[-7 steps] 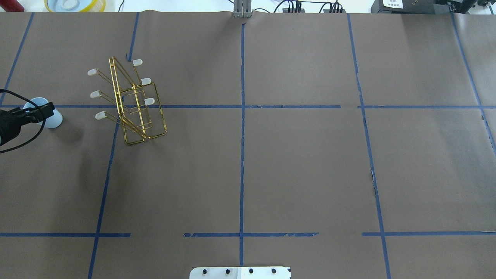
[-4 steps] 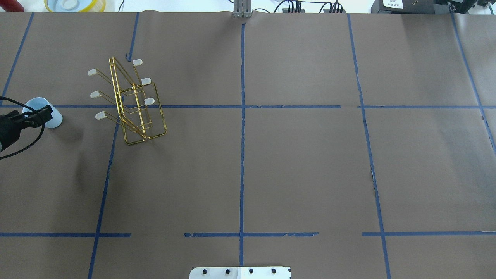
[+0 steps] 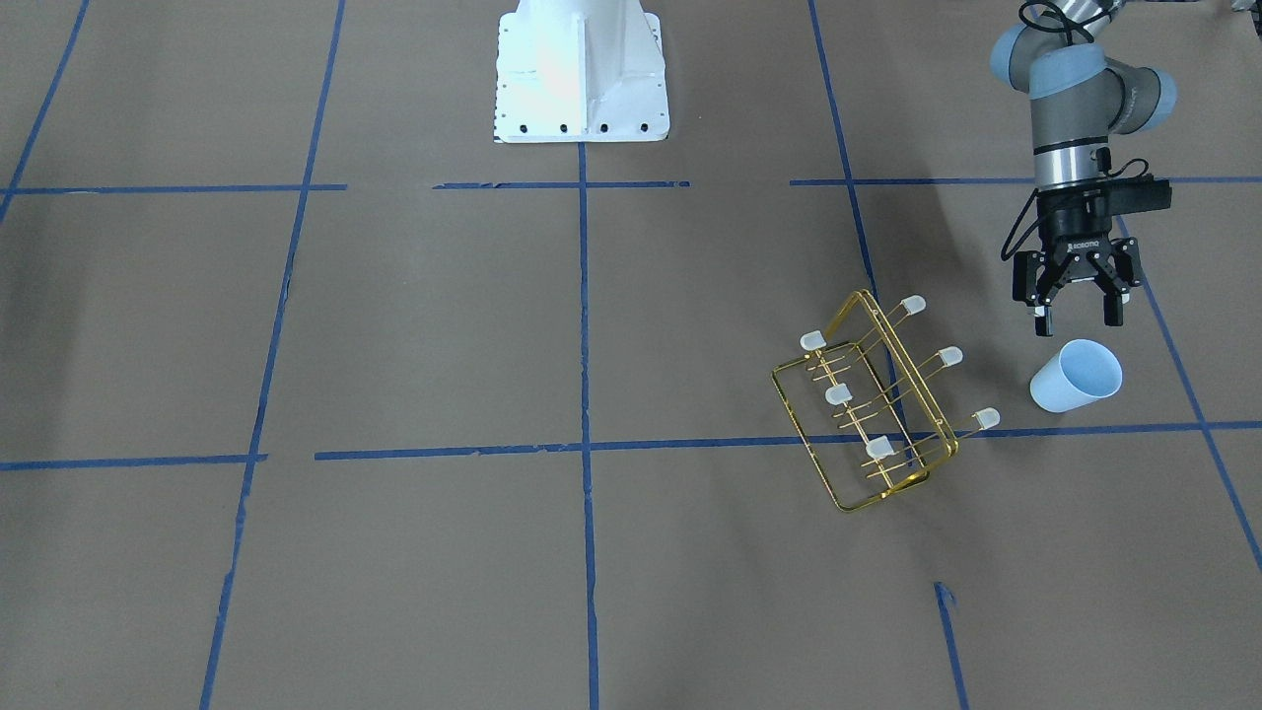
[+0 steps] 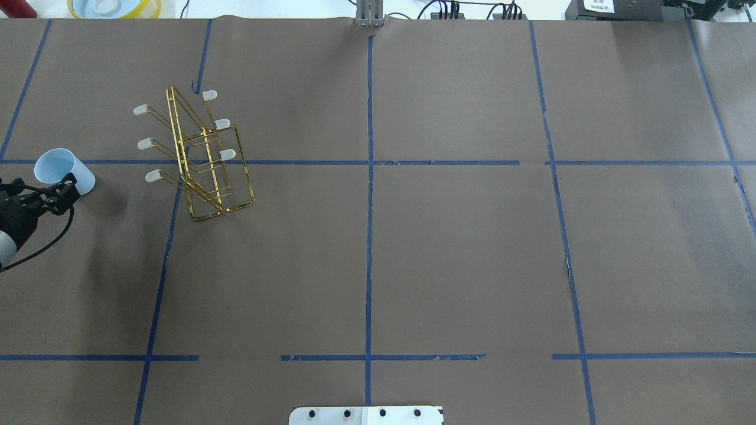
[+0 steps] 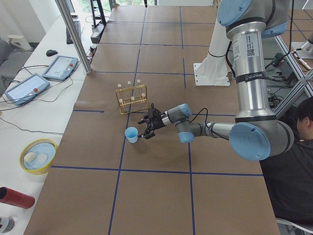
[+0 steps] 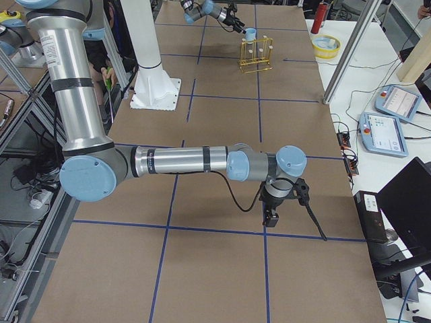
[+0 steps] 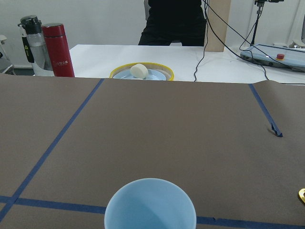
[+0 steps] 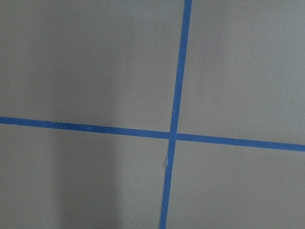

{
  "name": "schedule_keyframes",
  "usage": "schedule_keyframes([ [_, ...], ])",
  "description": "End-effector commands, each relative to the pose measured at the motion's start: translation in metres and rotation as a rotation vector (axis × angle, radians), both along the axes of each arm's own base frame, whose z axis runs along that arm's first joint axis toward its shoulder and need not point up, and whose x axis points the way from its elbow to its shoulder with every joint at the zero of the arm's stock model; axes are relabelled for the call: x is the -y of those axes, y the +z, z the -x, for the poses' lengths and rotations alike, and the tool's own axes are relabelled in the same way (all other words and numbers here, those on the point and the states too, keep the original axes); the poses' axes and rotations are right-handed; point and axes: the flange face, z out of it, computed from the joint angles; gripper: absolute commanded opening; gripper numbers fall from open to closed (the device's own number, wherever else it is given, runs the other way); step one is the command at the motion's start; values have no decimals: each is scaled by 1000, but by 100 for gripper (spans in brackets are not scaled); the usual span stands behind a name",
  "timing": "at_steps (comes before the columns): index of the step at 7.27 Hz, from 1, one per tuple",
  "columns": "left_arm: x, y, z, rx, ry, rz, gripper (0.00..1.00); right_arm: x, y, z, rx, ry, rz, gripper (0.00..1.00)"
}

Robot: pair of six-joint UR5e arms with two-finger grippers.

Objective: Hang cup on cup holder
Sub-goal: 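Close the left gripper around the light-blue cup's side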

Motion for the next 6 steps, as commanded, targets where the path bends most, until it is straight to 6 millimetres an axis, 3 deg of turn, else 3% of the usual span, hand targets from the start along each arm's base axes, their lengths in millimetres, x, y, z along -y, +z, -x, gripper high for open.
schedule_keyframes([
  [1,-2,16,-6,3,-1,-8,100,0,0,0,0,0,0,100],
  [6,4,34,-33,-19,-11,-35,100,0,0,0,0,0,0,100],
])
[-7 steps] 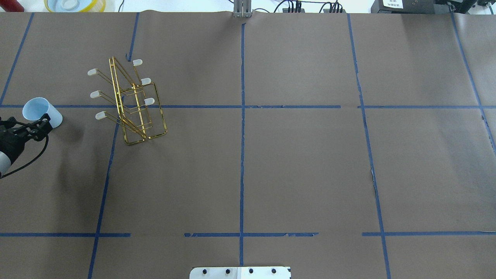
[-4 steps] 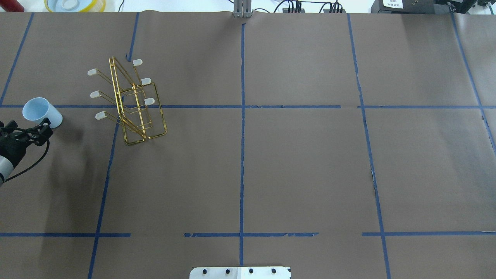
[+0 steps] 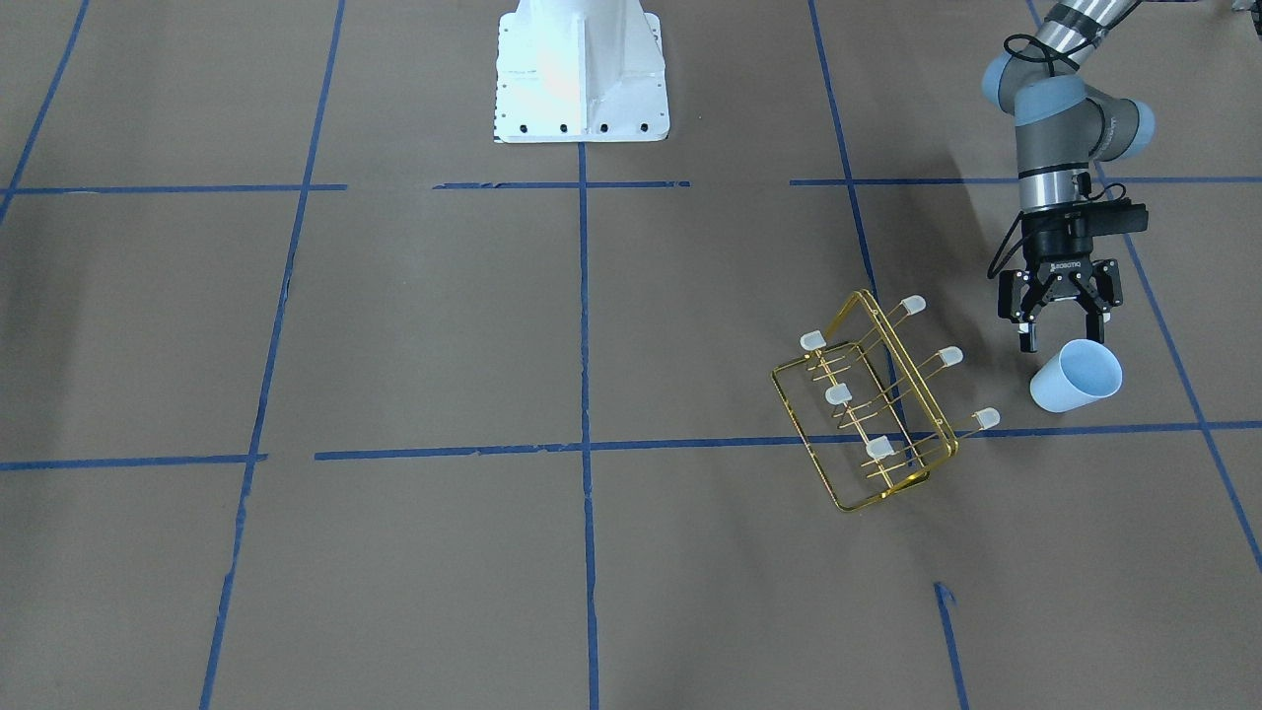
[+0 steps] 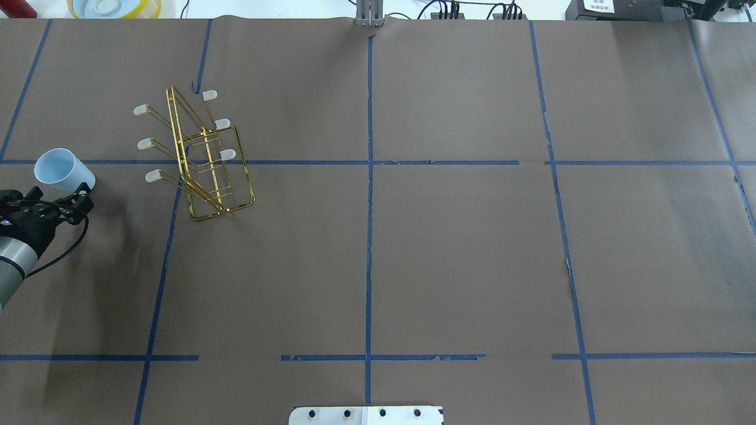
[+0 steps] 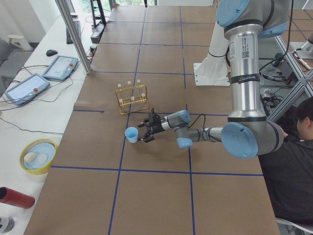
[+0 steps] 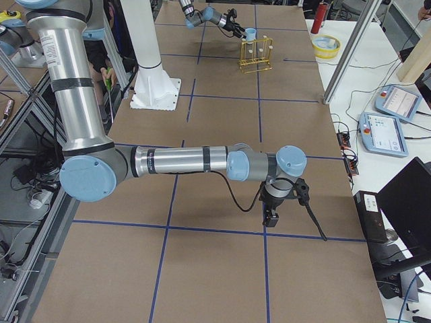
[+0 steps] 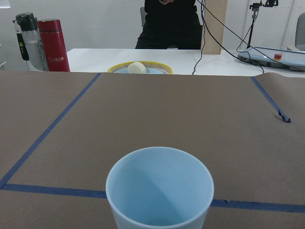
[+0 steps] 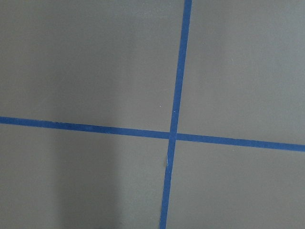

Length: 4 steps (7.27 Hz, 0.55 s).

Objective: Hang cup on cup holder
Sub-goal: 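Close the left gripper around the light-blue cup's side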

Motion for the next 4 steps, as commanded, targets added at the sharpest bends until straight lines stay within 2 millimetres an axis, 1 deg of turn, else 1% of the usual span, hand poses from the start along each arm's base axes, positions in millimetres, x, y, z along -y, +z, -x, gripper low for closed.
schedule_keyframes([
  [1,1,9,-6,5,-2,0,100,0,0,0,0,1,1,100],
  [4,3,15,-9,13,-2,6,100,0,0,0,0,0,0,100],
])
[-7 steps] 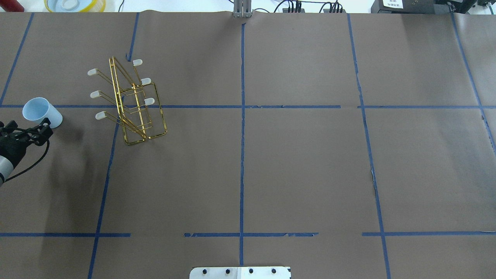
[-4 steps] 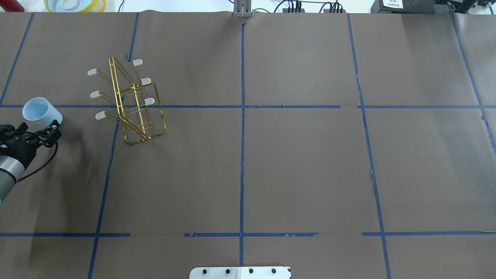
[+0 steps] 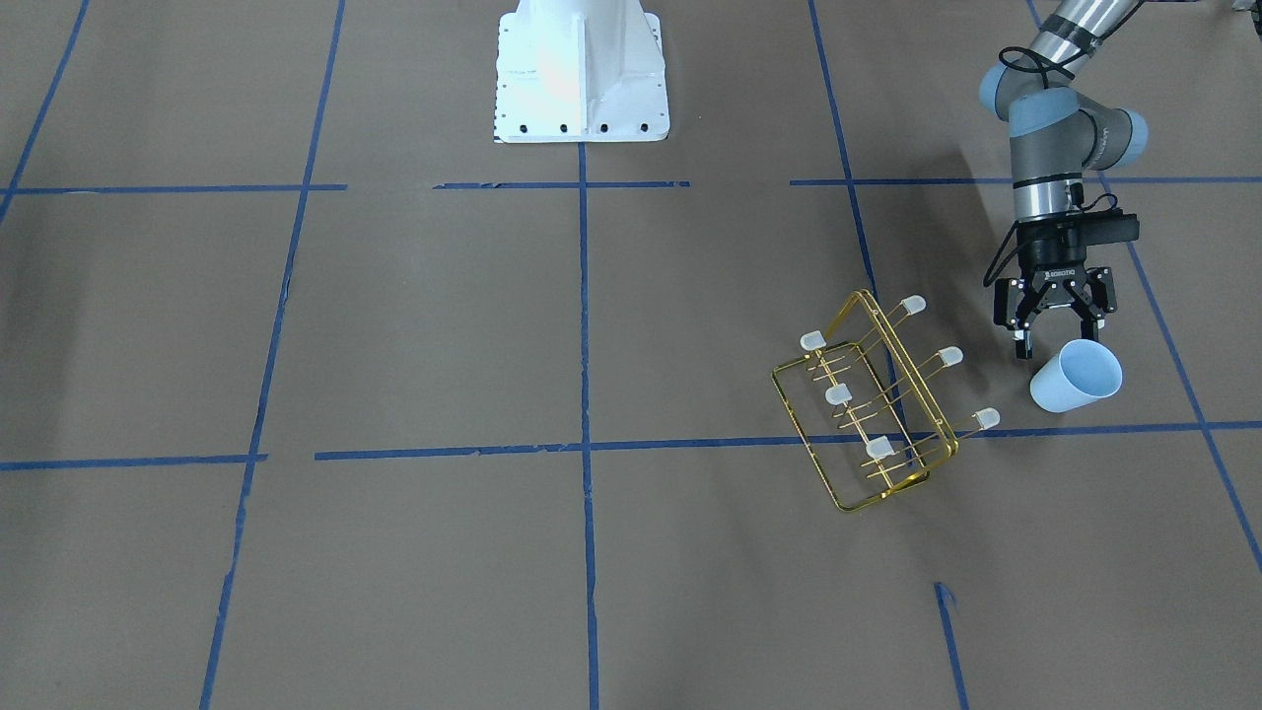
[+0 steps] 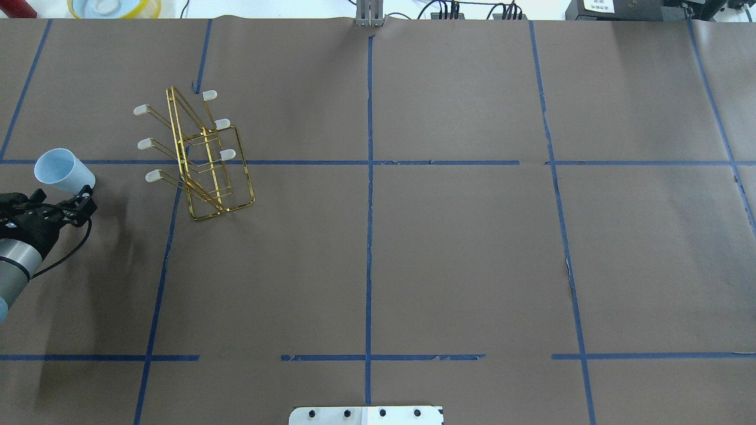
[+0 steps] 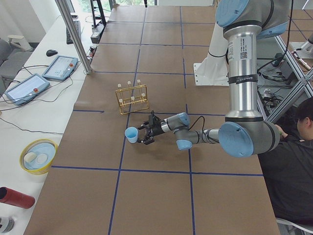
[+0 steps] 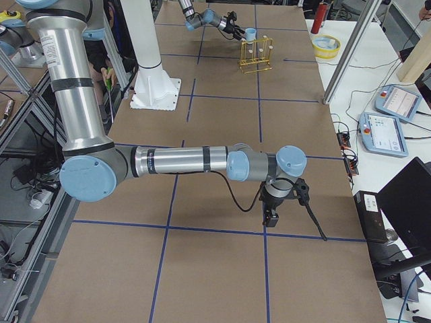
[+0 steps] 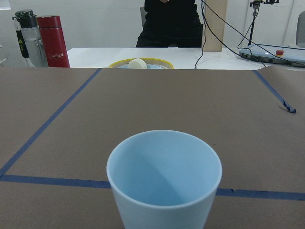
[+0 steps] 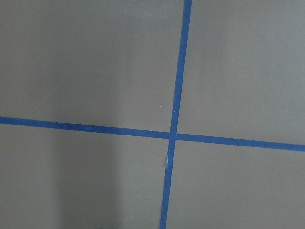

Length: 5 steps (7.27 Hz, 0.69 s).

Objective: Hang cup on cup holder
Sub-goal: 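Close the left gripper around the light-blue cup's side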

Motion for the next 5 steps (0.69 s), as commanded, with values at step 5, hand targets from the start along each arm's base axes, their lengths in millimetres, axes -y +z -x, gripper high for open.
schedule_keyframes([
  [5,34,-1,-1,-18,-55,0,100,0,0,0,0,0,0,100],
])
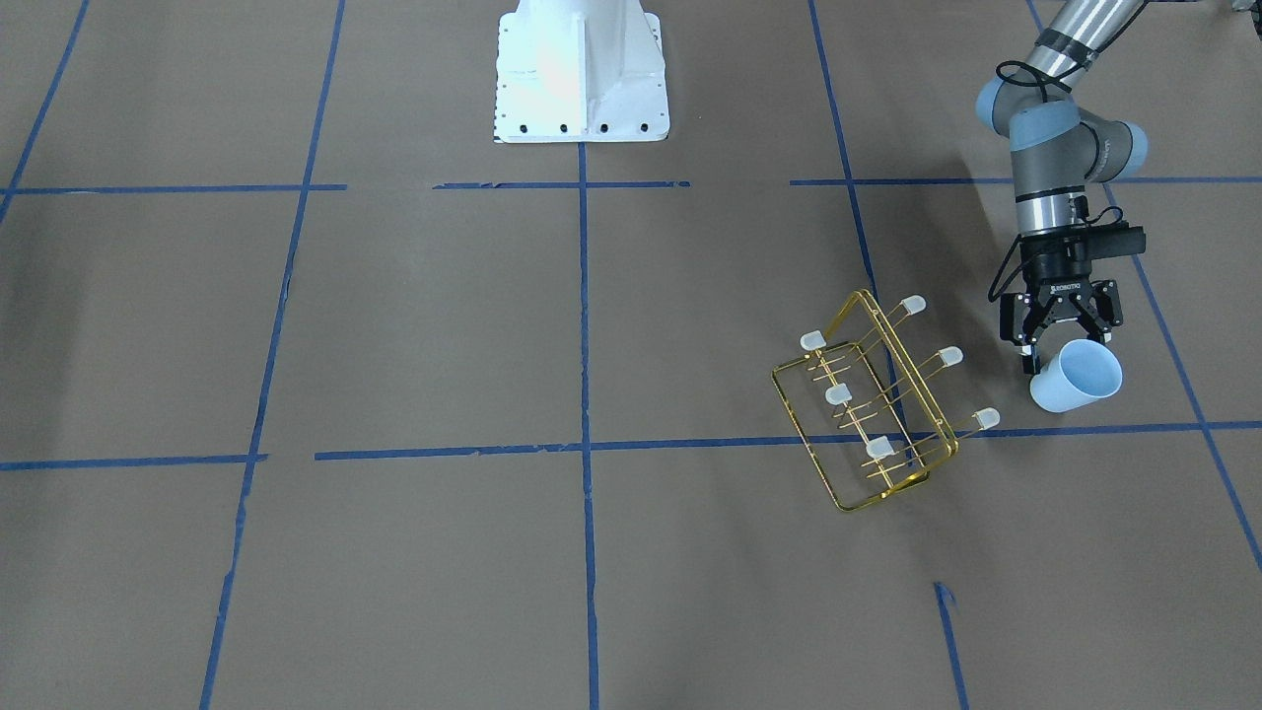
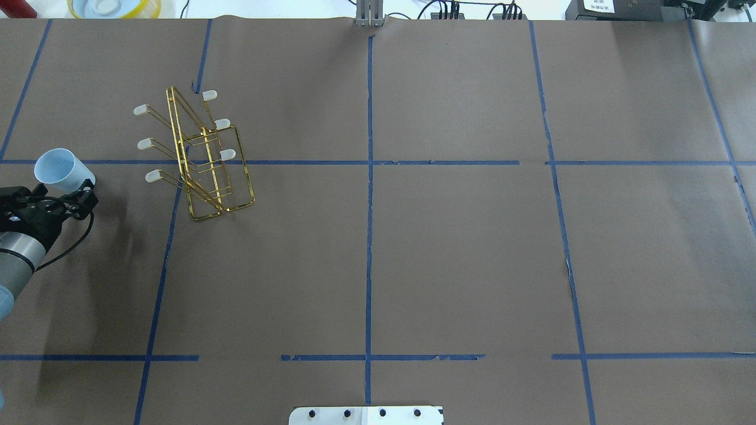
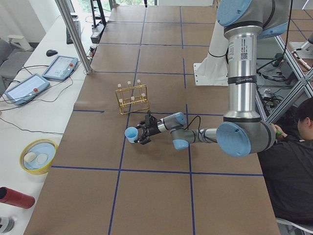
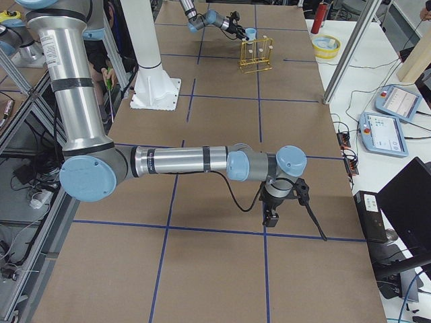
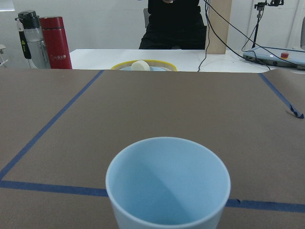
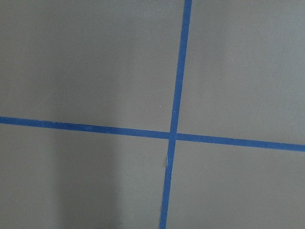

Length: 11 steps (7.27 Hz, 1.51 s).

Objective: Hang cup on cup holder
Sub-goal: 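Lift the light-blue cup with the left gripper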

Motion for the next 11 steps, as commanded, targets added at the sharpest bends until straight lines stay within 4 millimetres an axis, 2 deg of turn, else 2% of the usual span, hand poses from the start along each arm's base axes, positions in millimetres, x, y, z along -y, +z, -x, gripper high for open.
schedule_keyframes([
  [1,15,-1,-1,-6,-24,-1,100,0,0,0,0,0,0,100],
  [4,21,7,-8,-5,3,25,100,0,0,0,0,0,0,100],
  [7,22,11,-9,-9,24,43,100,0,0,0,0,0,0,100],
  [11,33,13,-9,-11,12,48,100,0,0,0,0,0,0,100],
])
